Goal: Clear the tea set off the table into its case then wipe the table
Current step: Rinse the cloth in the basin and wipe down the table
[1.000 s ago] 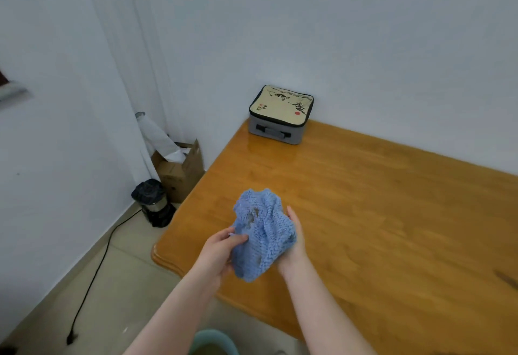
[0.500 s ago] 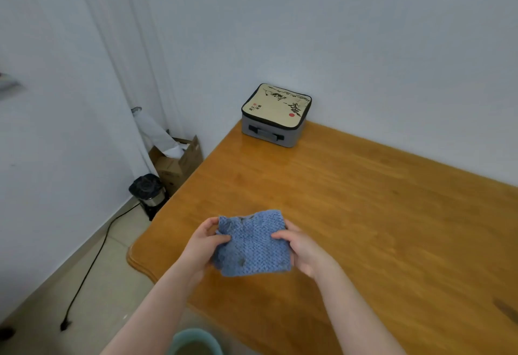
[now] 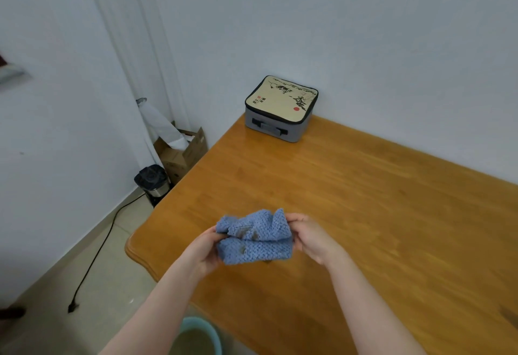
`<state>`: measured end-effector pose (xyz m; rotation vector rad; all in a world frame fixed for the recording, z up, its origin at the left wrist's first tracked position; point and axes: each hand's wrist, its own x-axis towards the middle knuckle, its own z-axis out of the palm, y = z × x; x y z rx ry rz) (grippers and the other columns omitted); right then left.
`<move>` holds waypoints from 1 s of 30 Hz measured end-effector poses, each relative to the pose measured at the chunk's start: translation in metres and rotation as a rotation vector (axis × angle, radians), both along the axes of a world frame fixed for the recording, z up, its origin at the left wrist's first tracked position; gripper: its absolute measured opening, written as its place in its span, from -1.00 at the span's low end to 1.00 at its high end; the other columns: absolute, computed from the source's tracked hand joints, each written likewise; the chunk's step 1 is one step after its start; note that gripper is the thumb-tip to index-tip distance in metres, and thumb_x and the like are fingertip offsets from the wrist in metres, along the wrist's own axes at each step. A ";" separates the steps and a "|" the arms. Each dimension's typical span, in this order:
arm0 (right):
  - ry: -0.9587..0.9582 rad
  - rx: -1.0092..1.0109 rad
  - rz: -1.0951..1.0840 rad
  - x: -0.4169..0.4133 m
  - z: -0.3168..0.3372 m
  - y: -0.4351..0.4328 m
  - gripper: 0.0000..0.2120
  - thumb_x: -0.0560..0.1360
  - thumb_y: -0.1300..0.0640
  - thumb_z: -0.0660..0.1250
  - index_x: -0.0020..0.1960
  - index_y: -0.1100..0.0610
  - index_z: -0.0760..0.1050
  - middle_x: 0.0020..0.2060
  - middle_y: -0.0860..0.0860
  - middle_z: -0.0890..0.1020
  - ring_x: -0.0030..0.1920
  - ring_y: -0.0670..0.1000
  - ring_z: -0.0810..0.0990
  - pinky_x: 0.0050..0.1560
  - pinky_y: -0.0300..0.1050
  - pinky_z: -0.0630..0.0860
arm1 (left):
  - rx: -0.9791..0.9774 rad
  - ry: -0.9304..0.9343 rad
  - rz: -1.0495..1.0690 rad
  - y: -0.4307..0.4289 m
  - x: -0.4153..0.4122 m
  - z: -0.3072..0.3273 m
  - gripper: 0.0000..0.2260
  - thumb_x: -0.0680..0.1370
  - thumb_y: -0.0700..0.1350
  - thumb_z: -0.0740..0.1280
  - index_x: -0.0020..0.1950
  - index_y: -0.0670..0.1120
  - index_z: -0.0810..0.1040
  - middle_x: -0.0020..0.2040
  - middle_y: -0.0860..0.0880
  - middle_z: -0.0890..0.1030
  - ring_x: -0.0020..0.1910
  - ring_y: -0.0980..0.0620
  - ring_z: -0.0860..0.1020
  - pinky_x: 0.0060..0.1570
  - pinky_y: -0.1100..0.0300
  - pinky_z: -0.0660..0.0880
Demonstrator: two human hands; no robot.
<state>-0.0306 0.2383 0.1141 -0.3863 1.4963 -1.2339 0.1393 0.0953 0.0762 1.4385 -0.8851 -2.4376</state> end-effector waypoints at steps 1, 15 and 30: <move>0.135 0.040 0.074 -0.003 0.002 -0.001 -0.57 0.58 0.42 0.05 -0.05 0.09 0.64 -0.05 0.02 0.71 -0.07 -0.05 0.66 0.05 -0.06 0.61 | 0.012 -0.014 0.001 0.001 0.000 -0.002 -0.79 0.61 -0.34 0.16 0.10 -0.19 0.56 -0.05 -0.20 0.67 -0.07 -0.14 0.62 -0.18 0.00 0.64; 1.356 -0.188 0.276 0.001 0.022 -0.009 -0.72 0.31 0.49 0.24 -0.44 0.17 0.43 0.17 0.00 0.55 -0.28 -0.02 0.46 -0.33 -0.09 0.39 | -0.072 -0.169 -0.223 0.000 -0.023 -0.002 -0.79 0.51 -0.23 0.10 -0.10 -0.18 0.53 -0.06 -0.13 0.62 -0.02 -0.11 0.56 0.18 -0.02 0.43; 0.725 -0.261 0.015 -0.009 0.058 -0.018 -0.59 0.46 0.52 0.10 -0.36 0.13 0.50 -0.02 -0.06 0.67 0.03 -0.17 0.59 0.05 -0.33 0.46 | -0.796 0.150 -0.699 -0.017 -0.045 0.054 -0.74 0.46 0.06 0.38 0.13 0.09 0.58 0.27 0.17 0.51 0.25 0.18 0.44 0.23 0.14 0.32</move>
